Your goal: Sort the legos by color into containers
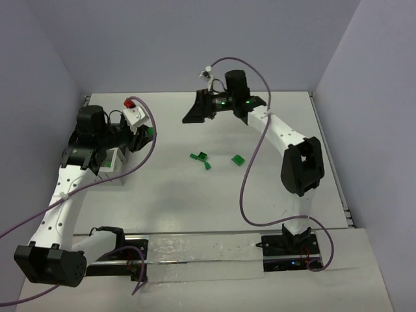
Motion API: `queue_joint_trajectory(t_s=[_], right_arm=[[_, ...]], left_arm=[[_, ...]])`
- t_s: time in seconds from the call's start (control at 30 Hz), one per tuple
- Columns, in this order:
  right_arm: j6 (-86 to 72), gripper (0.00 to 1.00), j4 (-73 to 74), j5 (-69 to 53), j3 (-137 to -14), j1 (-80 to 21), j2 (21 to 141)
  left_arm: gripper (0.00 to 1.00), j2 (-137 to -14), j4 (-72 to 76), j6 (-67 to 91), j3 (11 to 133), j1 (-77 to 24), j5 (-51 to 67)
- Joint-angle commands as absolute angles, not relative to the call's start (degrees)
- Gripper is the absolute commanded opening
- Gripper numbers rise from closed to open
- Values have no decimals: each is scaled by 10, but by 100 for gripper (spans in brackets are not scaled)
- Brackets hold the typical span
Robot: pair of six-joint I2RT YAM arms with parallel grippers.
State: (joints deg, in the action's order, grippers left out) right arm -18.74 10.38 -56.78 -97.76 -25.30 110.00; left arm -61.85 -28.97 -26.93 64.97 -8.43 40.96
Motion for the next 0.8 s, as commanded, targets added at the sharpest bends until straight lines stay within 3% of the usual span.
queue_joint_trajectory(t_s=[0.0,0.17,0.37,0.77], right_arm=[[-16,100,221,-465,-947,-201,995],[90,100,296,-389,-914,-169,953],[193,100,388,-283,-878,-143,912],[138,100,311,-284,-737,-121,841]], left_arm=[[0,-581,-315,-138,627,-66,265],[0,-577,-358,-69,611,3,160],[0,-631,-413,-99,595,132,218],[0,-681,-373,-78,580,151,126]])
